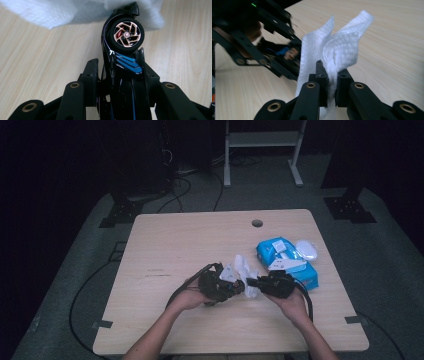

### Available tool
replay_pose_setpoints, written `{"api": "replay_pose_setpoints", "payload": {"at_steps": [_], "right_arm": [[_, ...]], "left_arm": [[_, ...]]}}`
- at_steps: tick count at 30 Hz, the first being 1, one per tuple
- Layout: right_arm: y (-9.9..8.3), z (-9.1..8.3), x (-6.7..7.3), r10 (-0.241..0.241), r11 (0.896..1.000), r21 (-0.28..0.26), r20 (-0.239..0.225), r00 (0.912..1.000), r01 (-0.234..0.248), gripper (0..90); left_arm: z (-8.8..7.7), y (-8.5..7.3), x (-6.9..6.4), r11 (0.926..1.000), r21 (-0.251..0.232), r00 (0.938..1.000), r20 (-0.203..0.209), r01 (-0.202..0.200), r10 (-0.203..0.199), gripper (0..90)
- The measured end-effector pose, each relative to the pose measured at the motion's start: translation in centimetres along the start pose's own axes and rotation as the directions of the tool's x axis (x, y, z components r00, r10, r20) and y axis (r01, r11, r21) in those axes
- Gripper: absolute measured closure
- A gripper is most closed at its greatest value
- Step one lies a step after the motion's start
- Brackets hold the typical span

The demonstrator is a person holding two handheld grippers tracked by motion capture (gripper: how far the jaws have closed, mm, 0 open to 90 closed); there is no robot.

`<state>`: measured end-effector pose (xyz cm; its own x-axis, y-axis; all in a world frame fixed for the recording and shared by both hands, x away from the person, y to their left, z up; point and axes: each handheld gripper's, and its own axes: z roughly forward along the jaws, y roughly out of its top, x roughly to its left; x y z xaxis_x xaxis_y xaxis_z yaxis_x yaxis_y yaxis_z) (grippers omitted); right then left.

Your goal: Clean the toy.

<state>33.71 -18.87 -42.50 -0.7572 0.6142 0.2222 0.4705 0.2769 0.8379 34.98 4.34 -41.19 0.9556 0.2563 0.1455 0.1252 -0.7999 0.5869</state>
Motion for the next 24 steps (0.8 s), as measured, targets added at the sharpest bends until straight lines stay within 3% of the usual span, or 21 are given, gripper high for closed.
{"api": "replay_pose_setpoints", "payload": {"at_steps": [5, 10, 12, 16, 24], "right_arm": [[-0.3, 0.3, -0.1, 0.002, 1.0, 0.015, 0.003, 1.0, -0.002, 83.0], [1.0, -0.5, 0.9, -0.014, 0.999, -0.043, -0.05, 0.9986, 0.012, 83.0], [1.1, -0.6, 1.1, -0.039, 0.998, -0.041, -0.029, 0.9988, 0.038, 83.0], [0.8, -0.8, 0.7, -0.04, 0.999, -0.016, 0.006, 0.9992, 0.041, 83.0], [1.8, -1.0, 2.2, -0.097, 0.994, -0.044, -0.006, 0.9952, 0.097, 82.9]], "left_arm": [[0.2, -0.2, -0.1, 1.0, 0.002, 1.0, 0.001, -0.004, 0.004, 57.7], [0.6, -0.1, -0.3, 0.9999, -0.011, 1.0, 0.005, -0.004, 0.004, 57.8], [0.5, 0.0, -0.3, 0.9999, -0.017, 1.0, 0.003, -0.002, 0.003, 57.8], [0.4, 0.1, -0.4, 0.9998, -0.016, 0.9999, 0.004, -0.011, 0.011, 57.9], [0.5, 0.4, -0.6, 0.9995, -0.014, 0.9996, -0.007, -0.027, 0.027, 57.9]]}}
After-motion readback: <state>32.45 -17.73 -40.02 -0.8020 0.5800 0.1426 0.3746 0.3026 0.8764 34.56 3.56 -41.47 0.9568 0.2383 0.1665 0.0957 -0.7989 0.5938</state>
